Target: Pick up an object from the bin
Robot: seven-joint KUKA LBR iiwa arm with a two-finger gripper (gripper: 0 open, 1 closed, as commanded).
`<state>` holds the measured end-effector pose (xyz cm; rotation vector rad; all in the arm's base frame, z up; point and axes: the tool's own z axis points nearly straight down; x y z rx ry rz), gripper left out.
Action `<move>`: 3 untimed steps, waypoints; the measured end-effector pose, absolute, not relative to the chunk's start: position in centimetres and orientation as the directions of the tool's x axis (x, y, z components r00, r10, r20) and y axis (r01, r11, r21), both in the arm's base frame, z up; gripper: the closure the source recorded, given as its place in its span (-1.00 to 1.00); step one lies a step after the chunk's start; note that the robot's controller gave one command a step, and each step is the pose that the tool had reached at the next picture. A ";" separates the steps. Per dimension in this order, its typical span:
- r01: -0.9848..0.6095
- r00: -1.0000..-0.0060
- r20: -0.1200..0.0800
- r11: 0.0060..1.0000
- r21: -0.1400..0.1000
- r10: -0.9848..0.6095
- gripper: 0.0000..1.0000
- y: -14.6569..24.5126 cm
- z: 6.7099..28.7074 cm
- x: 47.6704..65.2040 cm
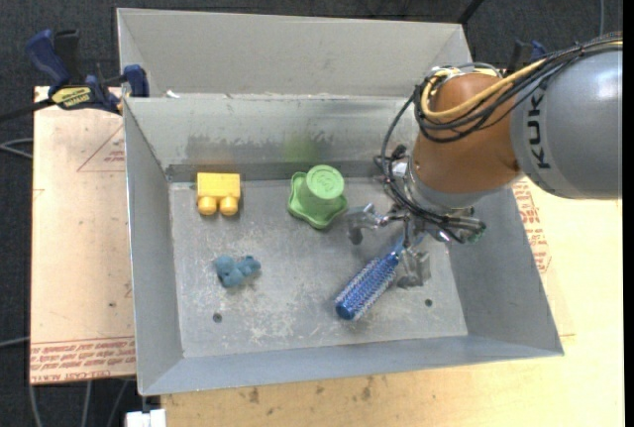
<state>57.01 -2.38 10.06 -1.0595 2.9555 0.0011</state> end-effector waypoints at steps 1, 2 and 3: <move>-0.750 -0.661 -0.003 0.661 -0.001 -0.750 -1.00 -2.0 10.0 57.2; -0.829 -0.559 -0.001 0.559 0.001 -0.829 -1.00 -2.6 6.9 56.7; -0.828 -0.561 -0.001 0.561 0.001 -0.828 -1.00 -2.5 6.9 56.7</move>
Offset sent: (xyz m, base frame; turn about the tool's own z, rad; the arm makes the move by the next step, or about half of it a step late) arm 0.0013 0.0028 -0.0006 -0.1620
